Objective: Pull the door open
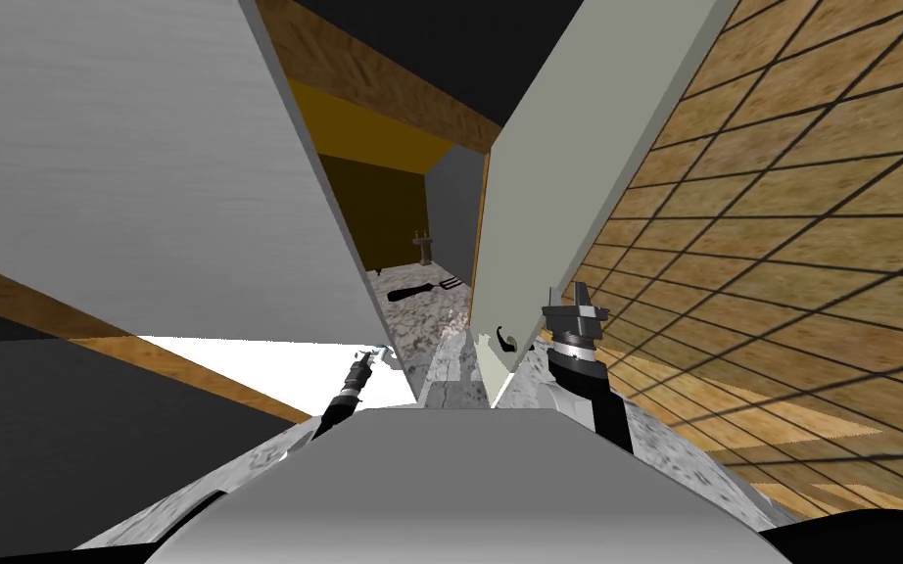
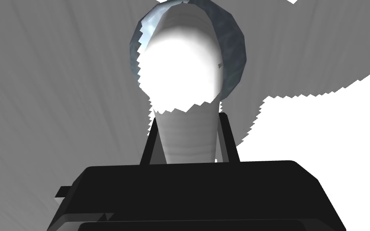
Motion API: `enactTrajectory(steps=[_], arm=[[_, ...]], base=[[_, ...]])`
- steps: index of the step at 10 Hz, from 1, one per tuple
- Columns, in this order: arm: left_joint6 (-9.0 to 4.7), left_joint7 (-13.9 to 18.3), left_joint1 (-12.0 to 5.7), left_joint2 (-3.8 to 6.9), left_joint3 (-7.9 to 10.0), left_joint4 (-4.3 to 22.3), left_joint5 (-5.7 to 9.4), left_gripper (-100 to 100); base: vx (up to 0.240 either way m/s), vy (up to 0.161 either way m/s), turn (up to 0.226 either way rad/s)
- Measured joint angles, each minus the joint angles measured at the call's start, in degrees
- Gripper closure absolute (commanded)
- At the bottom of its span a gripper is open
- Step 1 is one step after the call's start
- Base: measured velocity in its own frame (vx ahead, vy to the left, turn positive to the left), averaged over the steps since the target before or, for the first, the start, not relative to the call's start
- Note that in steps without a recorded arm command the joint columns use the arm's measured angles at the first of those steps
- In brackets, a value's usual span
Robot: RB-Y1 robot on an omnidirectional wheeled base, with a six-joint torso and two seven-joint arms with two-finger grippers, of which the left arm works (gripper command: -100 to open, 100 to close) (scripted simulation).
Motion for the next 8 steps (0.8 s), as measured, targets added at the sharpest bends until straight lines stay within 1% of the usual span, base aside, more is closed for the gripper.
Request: enactTrajectory(steps=[1, 2, 3, 4, 5, 6, 7, 8], arm=[[0.14, 0.01, 0.16, 0.06, 0.02, -0.11, 0.02, 100], [0.14, 0.25, 0.06, 0.46, -0.37, -0.38, -0.12, 100], [-0.22, 0.72, -0.44, 0.79, -0.83, 0.04, -0.33, 100], [0.06, 0.83, -0.36, 1.04, -1.27, -0.72, -0.49, 100], [1.01, 0.81, 0.24, 1.48, -1.81, -2.59, -0.66, 100], [0.80, 0.87, 0.10, 1.31, -2.23, -1.99, -0.87, 100], [0.18, 1.11, -0.02, 1.19, -2.58, -0.86, -1.05, 100], [0.02, 1.57, 0.04, 1.67, -3.28, -1.19, -1.33, 100]], base=[[-0.120, 0.011, -0.018], [-0.183, 0.018, -0.026], [-0.203, 0.015, -0.013], [-0.225, -0.001, -0.011], [-0.144, 0.020, 0.012], [-0.048, 0.019, 0.004], [-0.110, 0.038, -0.021], [-0.115, 0.041, -0.027]])
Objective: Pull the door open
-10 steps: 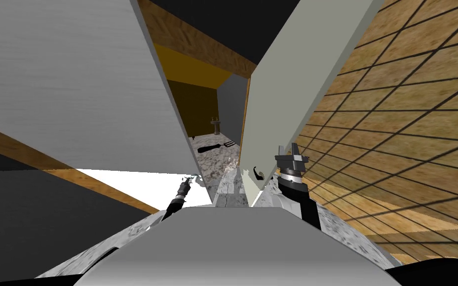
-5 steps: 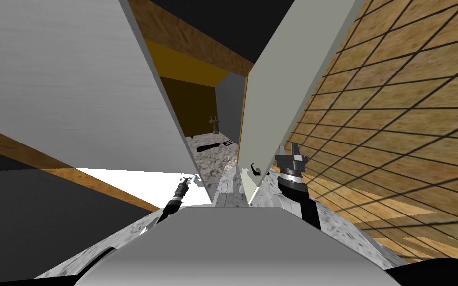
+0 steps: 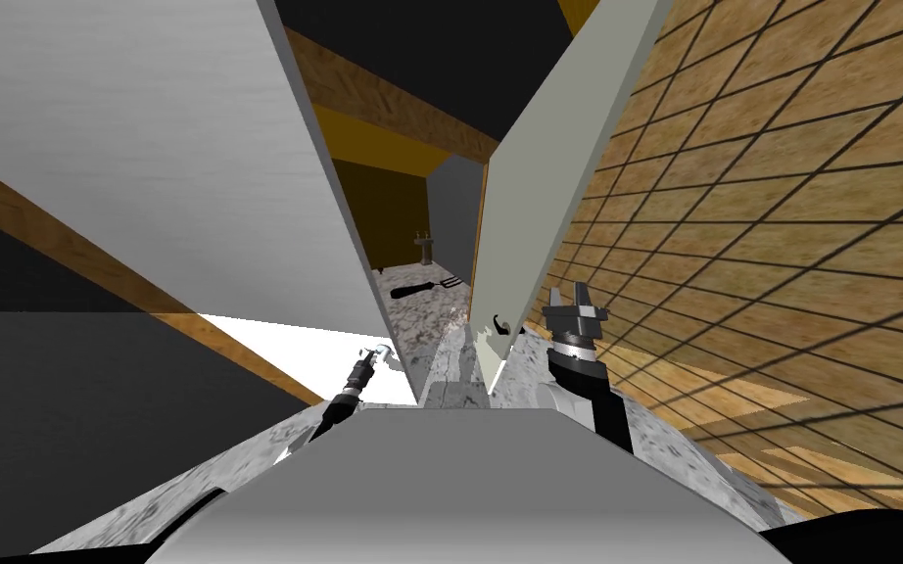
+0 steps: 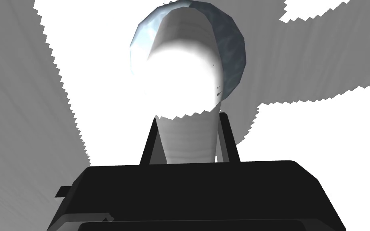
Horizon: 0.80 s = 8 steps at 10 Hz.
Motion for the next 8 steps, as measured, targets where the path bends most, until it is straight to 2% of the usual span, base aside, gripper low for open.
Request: enactTrajectory(steps=[2, 3, 6, 7, 8], arm=[[-1.06, 0.65, -1.37, 0.00, -1.10, 1.33, -0.52, 100], [-0.55, 0.85, -1.30, 0.33, -1.84, 0.09, -0.79, 100], [-2.37, 1.93, -2.59, 0.15, -3.81, 2.14, -1.73, 100], [-2.56, 2.18, -2.69, 0.08, -4.51, 2.09, -2.05, 100], [-2.49, 2.22, -2.58, -0.04, -4.71, 2.11, -2.16, 100]], base=[[-0.127, 0.065, -0.019], [-0.109, 0.066, -0.021], [-0.148, 0.106, -0.014], [-0.073, 0.055, -0.024], [-0.091, 0.010, -0.205]])
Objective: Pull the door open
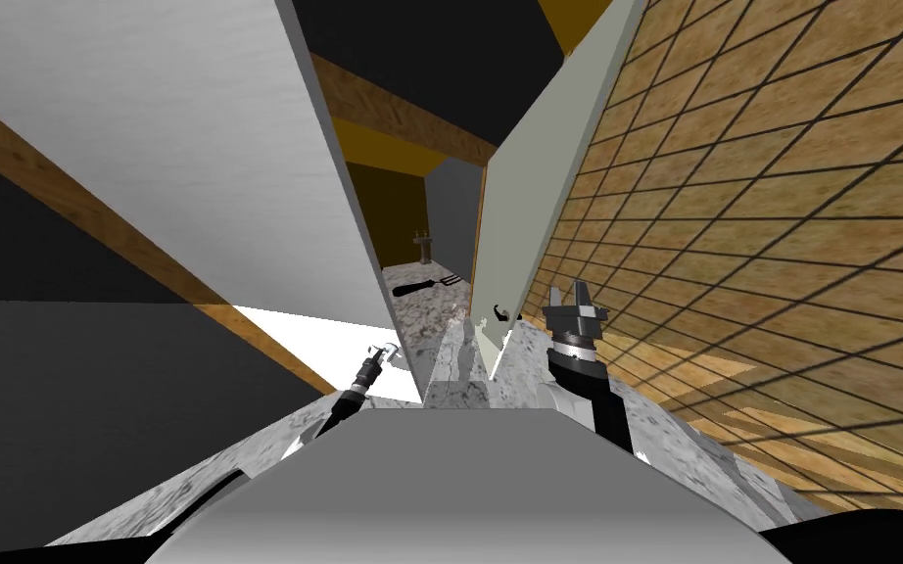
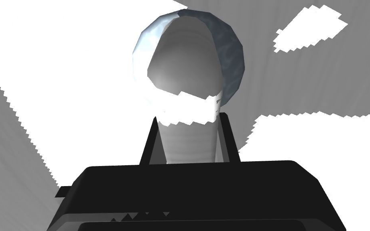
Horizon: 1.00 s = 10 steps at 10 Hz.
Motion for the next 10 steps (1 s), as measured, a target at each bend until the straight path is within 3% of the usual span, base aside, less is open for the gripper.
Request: enactTrajectory(steps=[1, 2, 4, 6, 8, 10], arm=[[-0.26, 0.08, 0.89, 0.55, 0.05, -0.41, 0.36, 100], [-1.65, 0.47, 0.61, 0.91, 0.04, 1.25, 0.74, 100], [-2.84, 1.05, 1.74, 2.02, -0.10, 1.18, 1.49, 100], [-5.35, 1.90, 1.47, 2.21, -0.67, 4.27, 1.86, 100], [-7.18, 2.61, 3.21, 3.46, -0.97, 4.18, 2.78, 100], [-8.21, 2.86, 3.65, 3.51, -1.48, 4.82, 3.00, 100]], base=[[-0.173, 0.021, -0.278], [-0.200, 0.029, -0.277], [-0.137, 0.039, -0.119], [-0.165, 0.057, -0.254], [-0.194, 0.072, -0.242], [-0.095, 0.045, -0.071]])
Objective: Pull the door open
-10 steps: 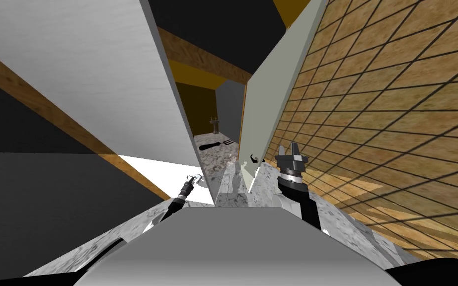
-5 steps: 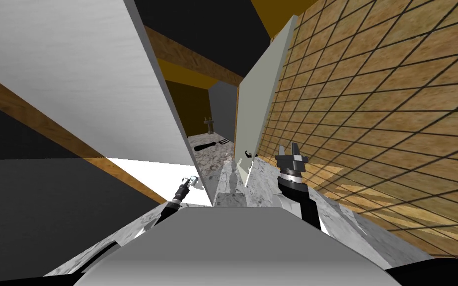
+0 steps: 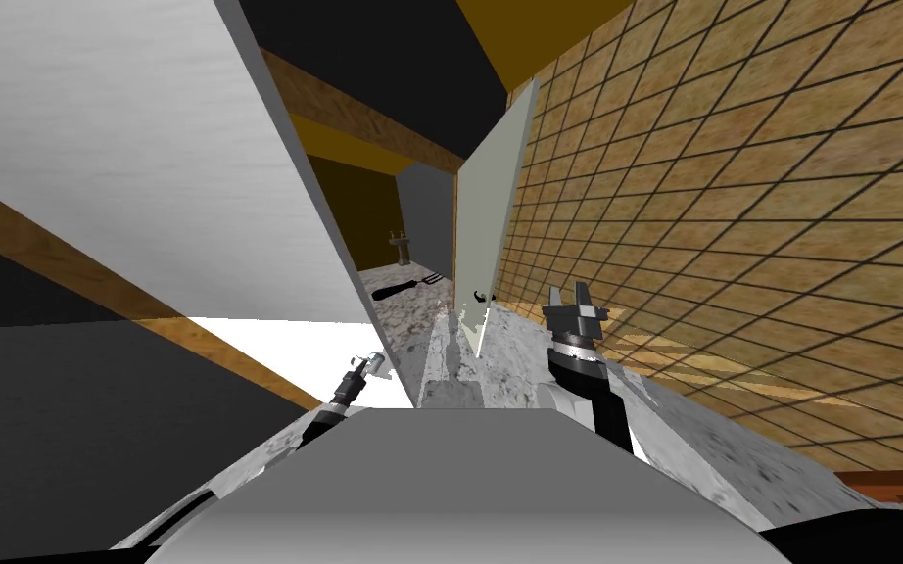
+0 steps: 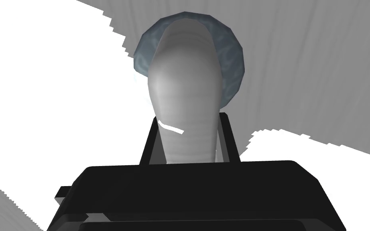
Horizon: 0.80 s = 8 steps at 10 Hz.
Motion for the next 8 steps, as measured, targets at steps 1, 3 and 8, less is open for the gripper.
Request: enactTrajectory(steps=[1, 3, 8], arm=[[-0.88, 0.26, 0.02, 0.00, -0.23, 1.10, 0.15, 100], [-2.18, 0.73, 1.39, 0.90, -0.41, 0.55, 0.83, 100], [-1.97, 0.92, 1.39, 0.63, 0.55, 0.81, -0.05, 100]], base=[[-0.125, 0.046, -0.209], [-0.155, 0.050, -0.119], [-0.102, 0.034, -0.075]])
